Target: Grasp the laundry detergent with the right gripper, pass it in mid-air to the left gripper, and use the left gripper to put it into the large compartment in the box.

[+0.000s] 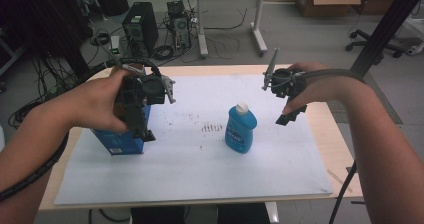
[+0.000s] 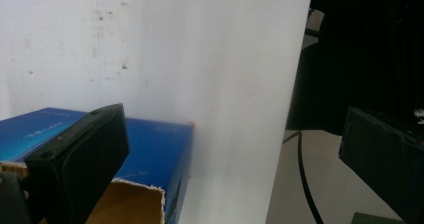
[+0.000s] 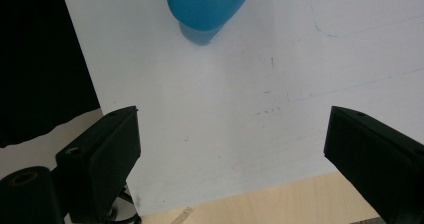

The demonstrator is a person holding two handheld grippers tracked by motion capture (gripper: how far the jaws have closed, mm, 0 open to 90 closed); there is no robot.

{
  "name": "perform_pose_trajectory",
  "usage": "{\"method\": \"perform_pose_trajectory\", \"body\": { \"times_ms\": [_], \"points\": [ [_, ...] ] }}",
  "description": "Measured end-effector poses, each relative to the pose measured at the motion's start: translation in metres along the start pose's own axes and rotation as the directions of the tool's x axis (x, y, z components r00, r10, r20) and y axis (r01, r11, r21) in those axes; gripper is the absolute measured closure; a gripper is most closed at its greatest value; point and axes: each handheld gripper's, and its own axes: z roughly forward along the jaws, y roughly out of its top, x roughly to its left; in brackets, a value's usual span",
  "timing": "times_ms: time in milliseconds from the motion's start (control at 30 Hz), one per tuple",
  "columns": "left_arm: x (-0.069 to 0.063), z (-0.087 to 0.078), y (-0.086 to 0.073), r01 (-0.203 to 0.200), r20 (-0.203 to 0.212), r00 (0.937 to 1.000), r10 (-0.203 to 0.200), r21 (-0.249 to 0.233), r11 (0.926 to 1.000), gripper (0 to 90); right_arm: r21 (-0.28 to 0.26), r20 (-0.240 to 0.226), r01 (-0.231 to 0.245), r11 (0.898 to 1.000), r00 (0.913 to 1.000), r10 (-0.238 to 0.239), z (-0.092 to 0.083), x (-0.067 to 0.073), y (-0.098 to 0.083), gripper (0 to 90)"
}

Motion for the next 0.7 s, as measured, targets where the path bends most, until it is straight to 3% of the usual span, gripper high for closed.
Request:
{"method": "perform_pose_trajectory", "body": {
  "times_ms": [267,467,533,700],
  "points": [
    [-0.003,0.002,0.001,-0.008,0.003,1.0000,0.008,0.008,0.9999,0.2,0.001,0.000,-0.007,1.000,1.0000,0.007,0.005,-0.002,-0.001,8.1],
    [-0.004,0.002,0.003,-0.011,0.004,0.9999,0.011,0.001,0.9999,0.2,-0.024,-0.003,-0.001,1.000,1.0000,0.001,0.010,0.002,-0.002,7.3],
    [-0.005,0.003,0.002,-0.011,0.006,0.9999,0.011,0.006,0.9999,0.2,-0.064,-0.011,-0.011,0.998,0.9999,0.010,0.012,0.005,-0.005,7.4],
    [-0.006,0.004,0.001,-0.010,0.006,0.9999,0.010,0.014,0.9998,0.2,-0.064,-0.018,-0.020,0.998,0.9996,0.019,0.020,0.008,-0.010,7.4]
  ]
}}
